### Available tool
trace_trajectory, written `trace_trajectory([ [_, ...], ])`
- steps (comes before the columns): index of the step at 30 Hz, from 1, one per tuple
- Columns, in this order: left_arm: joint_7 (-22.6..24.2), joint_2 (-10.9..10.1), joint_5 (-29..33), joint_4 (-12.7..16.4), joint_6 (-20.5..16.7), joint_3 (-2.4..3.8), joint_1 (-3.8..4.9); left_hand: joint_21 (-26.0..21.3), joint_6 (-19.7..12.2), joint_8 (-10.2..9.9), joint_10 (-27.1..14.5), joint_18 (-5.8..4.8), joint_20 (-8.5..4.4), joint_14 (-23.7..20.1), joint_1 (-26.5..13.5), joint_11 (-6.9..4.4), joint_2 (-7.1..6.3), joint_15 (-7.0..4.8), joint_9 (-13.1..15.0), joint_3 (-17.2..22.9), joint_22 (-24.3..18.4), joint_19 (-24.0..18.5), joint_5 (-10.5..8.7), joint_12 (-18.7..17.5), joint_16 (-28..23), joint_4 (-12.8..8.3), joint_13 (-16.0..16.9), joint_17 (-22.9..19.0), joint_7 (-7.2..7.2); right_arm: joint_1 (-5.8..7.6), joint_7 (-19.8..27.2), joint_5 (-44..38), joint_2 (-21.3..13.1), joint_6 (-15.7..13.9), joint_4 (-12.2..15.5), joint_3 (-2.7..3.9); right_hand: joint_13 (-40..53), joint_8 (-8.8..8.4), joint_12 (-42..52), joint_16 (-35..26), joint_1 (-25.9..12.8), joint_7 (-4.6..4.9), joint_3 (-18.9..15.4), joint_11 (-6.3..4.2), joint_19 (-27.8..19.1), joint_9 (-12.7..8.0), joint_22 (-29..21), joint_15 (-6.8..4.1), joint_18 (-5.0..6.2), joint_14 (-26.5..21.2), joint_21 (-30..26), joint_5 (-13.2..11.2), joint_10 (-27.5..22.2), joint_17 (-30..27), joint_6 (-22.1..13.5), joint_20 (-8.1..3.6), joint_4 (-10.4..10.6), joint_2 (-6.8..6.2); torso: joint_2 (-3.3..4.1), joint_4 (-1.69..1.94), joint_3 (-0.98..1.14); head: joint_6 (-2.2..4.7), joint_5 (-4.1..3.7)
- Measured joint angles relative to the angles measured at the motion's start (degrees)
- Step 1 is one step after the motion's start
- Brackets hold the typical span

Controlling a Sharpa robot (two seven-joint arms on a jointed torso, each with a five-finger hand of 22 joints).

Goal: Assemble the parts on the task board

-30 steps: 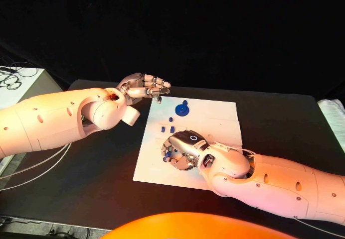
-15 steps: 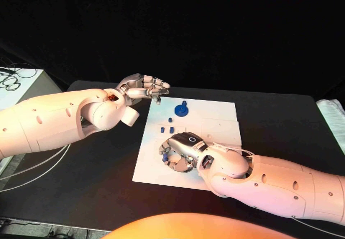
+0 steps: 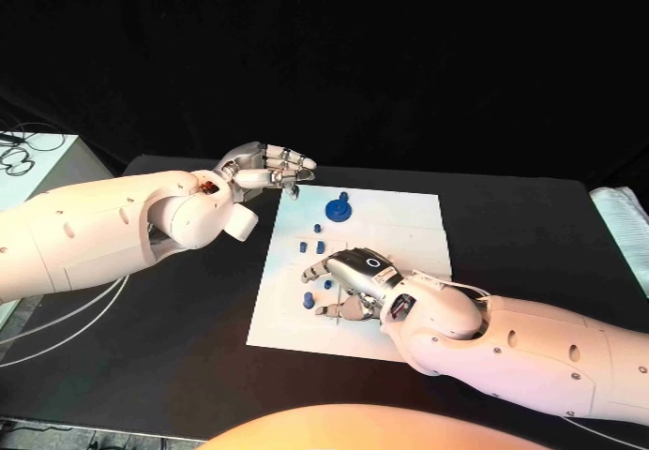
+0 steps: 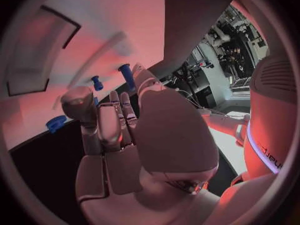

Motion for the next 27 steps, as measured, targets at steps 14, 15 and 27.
trace_trajectory([
  [14,0.0,-0.4,0.1,0.0,0.1,-0.08,-0.27,-0.2,0.0,0.0,-0.2,0.0,0.0,0.0,-0.2,0.22,0.23,0.0,-0.1,0.0,-0.1,0.0,0.0,0.2,0.0,0.0,0.0,0.0,0.0,7.72,3.4,23.7,-19.2,-3.1,8.9,1.38,9.8,6.0,19.5,6.4,-7.0,0.98,-6.2,-4.08,5.4,1.1,12.1,-3.87,-2.71,2.4,18.6,-3.7,21.2,12.2,4.9,-3.19,2.0,4.62,-0.61,-0.6,-0.06,1.12,-4.33],
  [15,0.0,-0.5,0.2,0.1,0.1,-0.08,-0.35,-0.2,0.0,0.0,-0.2,-0.01,0.0,0.0,-0.2,0.22,0.23,0.0,-0.1,0.0,-0.1,0.0,0.0,0.2,0.0,0.0,0.0,0.0,0.0,7.93,3.3,25.8,-20.5,-2.8,9.4,1.36,15.0,8.0,24.8,6.9,-8.0,0.52,-7.3,-5.1,5.4,2.2,12.2,-4.31,-3.36,2.5,21.1,-3.7,21.4,13.2,5.3,-3.83,1.9,5.13,-0.69,-0.67,-0.06,1.08,-4.64],
  [27,0.7,-1.8,0.3,2.7,0.6,-0.11,-1.63,-0.6,-0.2,0.0,-0.4,-0.01,0.0,0.0,-0.5,0.01,-0.07,0.0,-0.2,-0.4,-0.2,0.0,0.0,0.2,0.0,0.4,-0.1,0.0,-0.21,8.26,-4.6,37.3,-31.7,2.2,14.2,0.13,70.3,15.88,74.7,12.8,-13.4,-0.54,-14.5,-6.14,5.4,8.1,12.2,-4.74,-5.45,2.5,33.8,-3.4,34.9,16.7,3.8,-4.15,2.3,7.7,-1.22,-1.14,-0.03,1.25,-7.33],
])
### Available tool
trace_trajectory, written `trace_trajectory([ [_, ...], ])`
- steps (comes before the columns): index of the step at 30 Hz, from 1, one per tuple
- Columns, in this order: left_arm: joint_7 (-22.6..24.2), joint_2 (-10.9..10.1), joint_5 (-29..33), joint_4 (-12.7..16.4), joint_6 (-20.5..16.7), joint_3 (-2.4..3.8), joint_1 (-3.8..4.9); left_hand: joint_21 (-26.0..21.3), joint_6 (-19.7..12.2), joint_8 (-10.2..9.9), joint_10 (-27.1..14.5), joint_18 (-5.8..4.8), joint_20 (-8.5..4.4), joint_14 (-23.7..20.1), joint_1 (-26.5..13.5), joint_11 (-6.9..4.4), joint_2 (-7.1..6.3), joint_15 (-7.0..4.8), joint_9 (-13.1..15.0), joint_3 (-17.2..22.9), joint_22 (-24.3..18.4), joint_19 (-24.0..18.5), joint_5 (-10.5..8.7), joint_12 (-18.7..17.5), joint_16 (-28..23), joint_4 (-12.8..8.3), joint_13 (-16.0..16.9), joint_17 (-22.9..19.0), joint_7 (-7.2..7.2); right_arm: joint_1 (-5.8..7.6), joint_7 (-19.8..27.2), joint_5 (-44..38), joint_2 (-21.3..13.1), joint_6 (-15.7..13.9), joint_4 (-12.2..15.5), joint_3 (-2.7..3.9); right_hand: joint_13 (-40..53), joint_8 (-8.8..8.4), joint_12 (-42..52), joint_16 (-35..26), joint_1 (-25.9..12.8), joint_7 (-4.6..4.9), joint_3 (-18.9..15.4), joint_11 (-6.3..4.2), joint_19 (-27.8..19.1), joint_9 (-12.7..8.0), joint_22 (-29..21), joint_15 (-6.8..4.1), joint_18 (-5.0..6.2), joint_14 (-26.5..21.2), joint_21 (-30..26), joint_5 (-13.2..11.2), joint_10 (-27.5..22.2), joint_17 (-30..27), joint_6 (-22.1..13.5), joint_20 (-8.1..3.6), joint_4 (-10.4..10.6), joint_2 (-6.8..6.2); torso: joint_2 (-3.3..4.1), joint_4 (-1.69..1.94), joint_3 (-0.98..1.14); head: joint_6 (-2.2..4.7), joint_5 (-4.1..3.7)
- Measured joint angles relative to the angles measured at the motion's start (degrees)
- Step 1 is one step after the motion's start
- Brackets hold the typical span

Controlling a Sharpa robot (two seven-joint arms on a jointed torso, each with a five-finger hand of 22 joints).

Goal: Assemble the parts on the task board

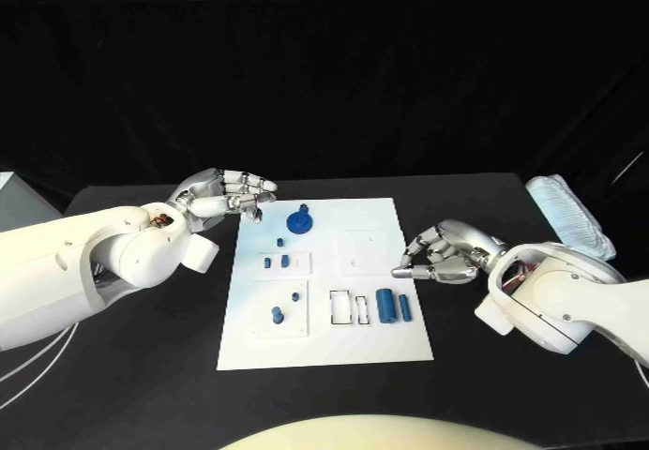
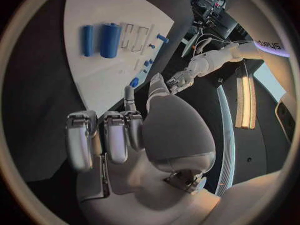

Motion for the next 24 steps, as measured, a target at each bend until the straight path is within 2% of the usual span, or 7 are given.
trace_trajectory([
  [4,0.3,-0.1,0.0,0.6,0.2,0.01,-0.14,0.0,0.0,0.0,0.0,0.0,0.0,0.0,0.0,0.0,0.0,0.0,0.0,0.0,0.0,0.0,0.0,0.0,0.0,0.0,0.0,0.0,0.0,-0.89,-4.5,-2.0,-0.4,0.5,0.6,-0.28,0.0,0.0,0.2,0.0,-0.3,-0.06,-0.5,0.0,0.0,0.0,0.0,0.0,0.0,0.0,0.2,0.0,0.0,0.0,-0.1,0.0,0.1,-0.35,-0.09,-0.08,-0.06,-0.16,-0.35],
  [12,0.6,-0.2,0.1,1.1,0.5,0.02,-0.23,0.0,0.0,0.0,0.0,0.0,0.0,0.0,0.0,0.0,0.0,0.0,0.0,0.0,0.0,0.0,0.0,0.0,0.0,0.0,0.0,0.0,0.0,-3.59,-11.6,-9.1,1.6,0.3,0.7,-0.54,0.0,0.0,0.2,0.2,-0.3,-0.27,-0.6,0.0,0.0,0.0,0.0,0.01,0.0,0.0,0.5,0.0,0.0,0.0,0.2,0.02,0.0,-0.37,-0.11,-0.1,-0.1,-0.55,-0.6],
  [24,0.7,-0.3,0.2,1.1,0.9,0.01,-0.25,0.0,0.0,0.0,0.0,0.0,0.0,0.0,0.0,0.0,0.0,0.0,0.0,0.0,0.0,0.0,0.0,0.0,0.0,0.0,0.0,0.0,0.0,-4.64,-15.5,-15.6,4.8,-0.6,-0.3,-0.54,0.0,0.0,0.2,0.2,-0.3,-0.47,-0.6,0.0,0.0,0.1,0.0,0.02,0.01,0.0,0.7,0.0,0.0,0.0,0.3,0.03,0.0,-0.35,-0.07,-0.09,-0.14,-1.15,-0.44],
])
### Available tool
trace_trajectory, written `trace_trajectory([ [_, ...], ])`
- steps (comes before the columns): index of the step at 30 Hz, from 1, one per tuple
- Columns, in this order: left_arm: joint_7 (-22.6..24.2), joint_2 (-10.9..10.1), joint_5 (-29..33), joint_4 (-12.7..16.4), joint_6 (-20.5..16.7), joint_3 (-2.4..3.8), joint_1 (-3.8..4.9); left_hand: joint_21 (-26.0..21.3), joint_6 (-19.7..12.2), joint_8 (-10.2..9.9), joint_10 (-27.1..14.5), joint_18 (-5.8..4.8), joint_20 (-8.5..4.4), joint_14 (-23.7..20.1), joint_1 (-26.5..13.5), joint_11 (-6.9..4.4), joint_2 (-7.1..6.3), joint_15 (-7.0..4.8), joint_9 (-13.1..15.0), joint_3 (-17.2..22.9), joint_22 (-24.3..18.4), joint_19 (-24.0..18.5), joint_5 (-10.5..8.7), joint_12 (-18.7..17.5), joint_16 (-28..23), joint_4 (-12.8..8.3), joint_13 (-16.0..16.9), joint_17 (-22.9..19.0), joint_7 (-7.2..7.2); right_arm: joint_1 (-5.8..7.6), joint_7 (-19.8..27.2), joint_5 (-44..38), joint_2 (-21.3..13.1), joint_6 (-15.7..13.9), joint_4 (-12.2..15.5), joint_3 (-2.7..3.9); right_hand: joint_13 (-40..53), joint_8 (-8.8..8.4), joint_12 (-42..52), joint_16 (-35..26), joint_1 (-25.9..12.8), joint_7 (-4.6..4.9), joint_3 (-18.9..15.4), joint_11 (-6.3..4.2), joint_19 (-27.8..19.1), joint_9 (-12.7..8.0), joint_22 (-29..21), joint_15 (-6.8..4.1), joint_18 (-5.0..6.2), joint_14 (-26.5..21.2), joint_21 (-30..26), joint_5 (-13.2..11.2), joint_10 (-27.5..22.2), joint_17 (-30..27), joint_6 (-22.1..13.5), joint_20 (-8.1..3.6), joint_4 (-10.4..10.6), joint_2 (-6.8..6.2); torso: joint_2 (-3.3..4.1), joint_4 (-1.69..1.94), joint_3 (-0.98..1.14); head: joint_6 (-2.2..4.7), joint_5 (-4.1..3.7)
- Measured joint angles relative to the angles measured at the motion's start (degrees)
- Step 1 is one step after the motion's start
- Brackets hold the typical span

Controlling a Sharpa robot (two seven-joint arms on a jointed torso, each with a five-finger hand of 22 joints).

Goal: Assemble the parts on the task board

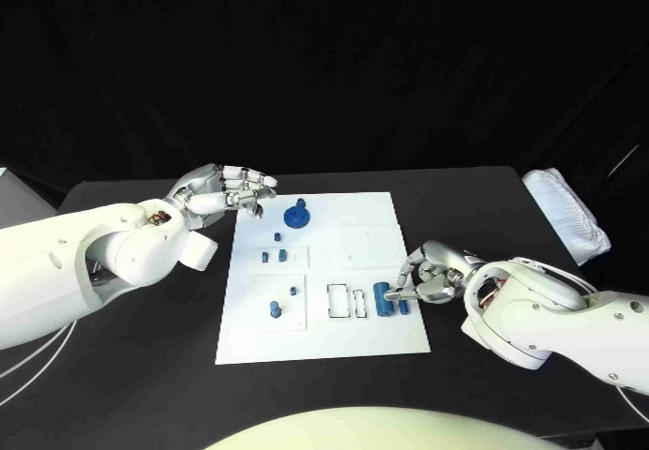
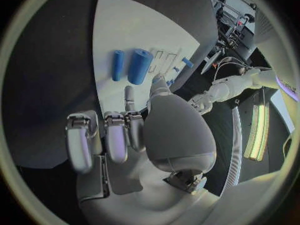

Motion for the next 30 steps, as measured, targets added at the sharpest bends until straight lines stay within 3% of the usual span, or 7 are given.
trace_trajectory([
  [8,0.0,0.0,0.5,-0.1,0.8,0.01,0.0,0.0,0.0,0.0,-0.1,0.0,0.0,0.0,0.0,0.14,0.0,0.0,-0.1,0.0,-0.1,0.0,0.0,0.0,0.0,0.0,-0.1,0.0,0.0,-0.63,-0.2,-2.0,1.7,-0.2,-1.1,0.0,0.0,0.0,0.0,0.0,0.6,-0.04,0.0,0.0,0.0,0.0,0.0,0.0,0.0,0.0,0.0,0.0,0.0,0.0,0.5,0.01,0.0,0.6,0.0,0.01,0.02,-0.27,-0.04],
  [18,-0.1,-0.1,1.1,-0.1,1.6,0.01,-0.01,-0.3,-0.4,0.0,-0.2,0.0,0.0,0.0,0.0,0.21,0.0,0.0,-0.1,0.0,-0.2,0.0,0.0,0.0,0.0,0.0,-0.1,0.0,0.01,-1.96,-0.5,-4.0,4.0,0.0,-2.7,0.0,0.0,0.0,0.0,0.0,0.6,-0.07,0.0,0.0,0.0,0.1,0.0,0.0,0.01,0.0,0.0,0.0,0.0,0.0,0.5,0.01,0.0,0.6,0.21,0.27,-0.05,-0.6,0.07],
  [25,-0.1,-0.2,1.2,0.0,1.9,0.01,-0.01,-0.3,-0.4,0.0,-0.2,0.0,0.0,0.0,0.0,0.21,0.0,0.0,-0.1,0.0,-0.2,0.0,0.0,0.0,0.0,0.0,-0.1,0.0,0.01,-2.31,-1.5,-5.7,5.6,0.7,-3.8,0.0,0.0,0.0,0.0,0.0,0.2,-0.28,-0.7,-0.01,0.0,0.1,0.0,0.01,0.01,0.0,0.0,0.0,0.0,0.0,0.7,0.01,0.1,0.98,0.21,0.25,-0.08,-0.82,0.24],
  [30,-0.1,-0.3,1.3,0.0,1.9,0.01,-0.01,-0.3,-0.4,0.0,-0.2,0.0,0.0,0.0,0.0,0.2,0.0,0.0,-0.1,0.0,-0.2,0.0,0.0,0.0,0.0,0.0,-0.1,0.0,0.01,-2.45,-2.5,-6.9,6.5,1.5,-4.5,0.01,0.0,0.0,0.0,0.0,-1.3,-0.29,-1.2,-0.21,0.0,0.1,0.0,-0.2,0.01,-0.2,0.0,0.0,0.2,0.0,0.7,0.01,0.3,0.52,0.14,0.19,-0.08,-0.83,0.31],
])
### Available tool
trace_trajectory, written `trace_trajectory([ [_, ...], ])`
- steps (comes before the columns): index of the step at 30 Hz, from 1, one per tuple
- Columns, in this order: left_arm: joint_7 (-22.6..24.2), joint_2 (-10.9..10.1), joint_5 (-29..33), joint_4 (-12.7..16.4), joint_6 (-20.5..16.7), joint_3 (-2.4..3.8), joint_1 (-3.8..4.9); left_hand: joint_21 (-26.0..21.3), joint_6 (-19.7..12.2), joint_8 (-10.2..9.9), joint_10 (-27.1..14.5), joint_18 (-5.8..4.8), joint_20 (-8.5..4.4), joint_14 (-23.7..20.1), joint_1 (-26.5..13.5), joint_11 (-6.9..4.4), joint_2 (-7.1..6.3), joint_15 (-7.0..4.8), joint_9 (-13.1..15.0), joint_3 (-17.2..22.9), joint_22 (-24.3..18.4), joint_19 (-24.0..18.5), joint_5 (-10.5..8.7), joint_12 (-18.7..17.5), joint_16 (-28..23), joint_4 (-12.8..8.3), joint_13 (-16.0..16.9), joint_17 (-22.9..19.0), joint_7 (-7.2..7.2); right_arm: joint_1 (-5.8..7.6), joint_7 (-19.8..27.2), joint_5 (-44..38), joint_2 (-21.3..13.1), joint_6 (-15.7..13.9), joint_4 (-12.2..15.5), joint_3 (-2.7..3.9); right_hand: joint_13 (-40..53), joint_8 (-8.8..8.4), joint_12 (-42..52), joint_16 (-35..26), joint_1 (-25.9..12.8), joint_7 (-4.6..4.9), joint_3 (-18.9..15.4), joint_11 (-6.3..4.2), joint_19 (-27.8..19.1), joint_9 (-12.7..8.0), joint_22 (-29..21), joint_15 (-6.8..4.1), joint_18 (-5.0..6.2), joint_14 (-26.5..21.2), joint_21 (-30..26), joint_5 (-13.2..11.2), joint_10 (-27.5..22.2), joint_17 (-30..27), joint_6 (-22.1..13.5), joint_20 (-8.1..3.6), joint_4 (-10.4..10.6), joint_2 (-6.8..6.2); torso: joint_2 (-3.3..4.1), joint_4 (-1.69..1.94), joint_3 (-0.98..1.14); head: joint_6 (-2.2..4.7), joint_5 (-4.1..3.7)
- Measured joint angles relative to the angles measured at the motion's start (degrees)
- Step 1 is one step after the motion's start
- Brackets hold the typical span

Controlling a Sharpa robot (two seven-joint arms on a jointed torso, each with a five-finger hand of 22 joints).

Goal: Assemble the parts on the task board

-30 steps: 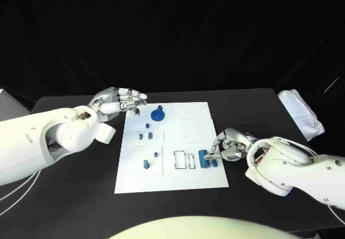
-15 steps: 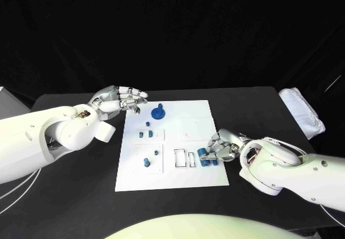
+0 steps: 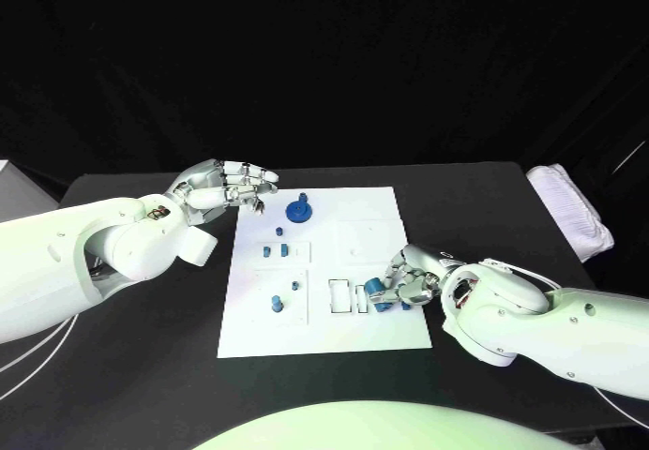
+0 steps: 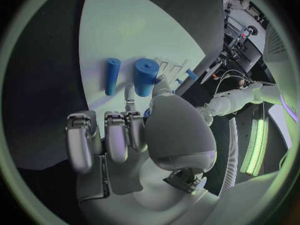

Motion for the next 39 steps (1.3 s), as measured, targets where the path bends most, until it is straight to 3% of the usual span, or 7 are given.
trace_trajectory([
  [9,-0.1,-0.1,0.1,0.0,0.2,0.0,0.01,0.0,0.0,0.3,-0.1,0.0,0.0,0.0,0.0,-0.12,0.0,0.0,0.0,0.0,-0.1,0.0,0.0,0.0,0.0,0.0,0.0,0.0,0.0,-0.18,-1.9,-2.4,1.0,1.8,-0.6,0.17,0.0,0.03,-0.2,0.0,-0.2,0.01,-0.2,0.0,0.0,0.2,0.0,0.0,0.0,0.0,0.2,0.0,0.0,0.0,0.0,0.0,-0.1,-0.16,-0.04,0.01,0.01,0.09,0.01],
  [11,-0.2,-0.1,0.1,0.0,0.2,0.0,0.01,0.0,0.0,0.3,-0.2,0.0,0.0,0.0,0.0,-0.21,0.0,0.0,-0.1,0.0,-0.1,0.0,0.0,0.0,0.0,0.0,0.0,0.0,0.0,-0.2,-2.2,-2.9,1.2,2.2,-0.6,0.23,0.0,0.03,-0.2,0.0,-0.2,-0.02,-0.2,0.0,0.0,0.2,0.0,-0.07,-0.84,0.1,0.4,0.2,0.0,0.0,0.4,0.0,-0.1,-0.16,-0.05,0.0,0.01,0.1,0.01],
  [17,-0.3,-0.1,0.1,0.0,0.3,0.0,0.01,0.0,0.0,0.3,-0.2,0.0,0.0,0.0,0.0,-0.21,0.0,0.0,-0.1,0.0,-0.1,0.0,0.0,0.0,0.0,0.0,0.0,0.0,0.0,-0.25,-2.8,-3.8,1.4,2.6,-0.5,0.3,0.0,0.04,-0.2,0.2,0.5,-0.02,0.1,0.0,0.0,0.2,0.0,-0.21,-0.87,0.2,0.4,0.2,0.0,0.0,0.4,0.0,-0.5,-0.48,-0.05,-0.05,0.01,0.18,-0.06],
  [22,-0.3,-0.2,0.1,0.0,0.4,0.0,0.01,0.0,0.0,0.3,-0.4,0.0,0.0,0.0,-0.2,-0.01,0.23,0.0,0.0,0.0,-0.1,0.0,0.0,0.0,0.0,0.0,0.0,0.0,0.0,-0.3,-3.2,-4.0,1.4,2.4,-0.4,0.31,0.0,0.03,-0.2,0.2,1.9,-0.29,1.1,0.0,0.0,0.3,0.0,-0.21,-0.87,0.2,0.4,0.2,0.0,0.0,1.3,0.0,-0.5,0.14,-0.04,-0.04,0.02,0.29,-0.1],
  [32,-0.5,-0.3,0.1,0.0,0.5,0.0,0.01,0.0,0.0,0.3,-0.4,0.0,0.0,0.0,-0.2,-0.01,0.23,0.0,0.0,0.0,0.0,0.0,0.0,0.0,0.0,0.0,0.0,0.0,0.0,-0.52,-2.8,0.0,0.8,-1.8,0.7,0.06,0.0,0.4,-0.2,0.4,3.7,-0.52,4.0,-0.43,0.0,0.1,0.0,-0.61,-0.87,0.2,0.4,0.1,0.0,0.0,2.2,-0.42,-0.5,1.14,0.0,-0.03,0.03,0.46,0.03],
  [39,-0.6,-0.2,0.1,-0.2,0.5,0.0,0.01,0.0,0.0,0.3,-0.4,0.0,0.0,0.0,-0.2,-0.01,0.23,0.0,-0.1,0.0,-0.1,0.0,0.0,0.0,0.0,0.0,0.0,0.0,0.0,1.21,-0.8,6.3,0.3,-5.5,2.5,0.76,0.0,0.46,-0.2,0.4,2.8,-0.43,4.6,-0.55,0.0,0.1,0.0,-0.61,-0.86,0.2,0.4,0.0,-0.1,0.0,2.3,-0.42,-0.3,2.4,-0.03,-0.03,0.03,0.64,-0.11],
])
